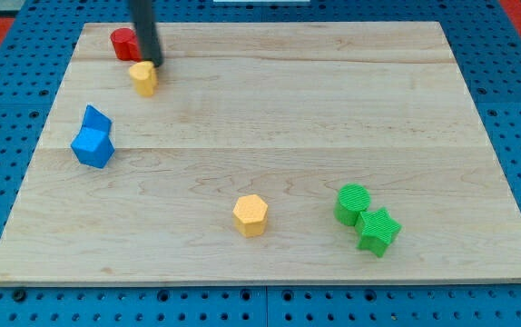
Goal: Push the yellow heart towards the yellow hexagon
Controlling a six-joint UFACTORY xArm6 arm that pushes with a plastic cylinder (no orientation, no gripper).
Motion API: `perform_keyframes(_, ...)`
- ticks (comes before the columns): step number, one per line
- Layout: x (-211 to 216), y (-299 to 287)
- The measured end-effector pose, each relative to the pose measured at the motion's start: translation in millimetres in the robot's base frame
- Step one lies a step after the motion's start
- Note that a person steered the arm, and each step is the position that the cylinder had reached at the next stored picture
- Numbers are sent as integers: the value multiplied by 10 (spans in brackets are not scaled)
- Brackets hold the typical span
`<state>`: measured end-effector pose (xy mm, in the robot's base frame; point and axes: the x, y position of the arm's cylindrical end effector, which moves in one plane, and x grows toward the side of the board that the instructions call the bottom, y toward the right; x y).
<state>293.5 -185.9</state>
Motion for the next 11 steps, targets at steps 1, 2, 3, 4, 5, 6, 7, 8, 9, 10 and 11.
perform_keyframes(1,267,-107)
perform_keyframes(2,460,-78)
perform_keyframes(3,657,238)
perform_keyframes(4,898,560)
perform_keyframes(5,1095,741)
perform_keyframes(6,1133,593)
perform_keyframes(7,1111,291)
perform_keyframes(8,1203,47)
perform_keyframes(9,1385,-30)
perform_keyframes(10,1393,292)
perform_keyframes(11,1398,667)
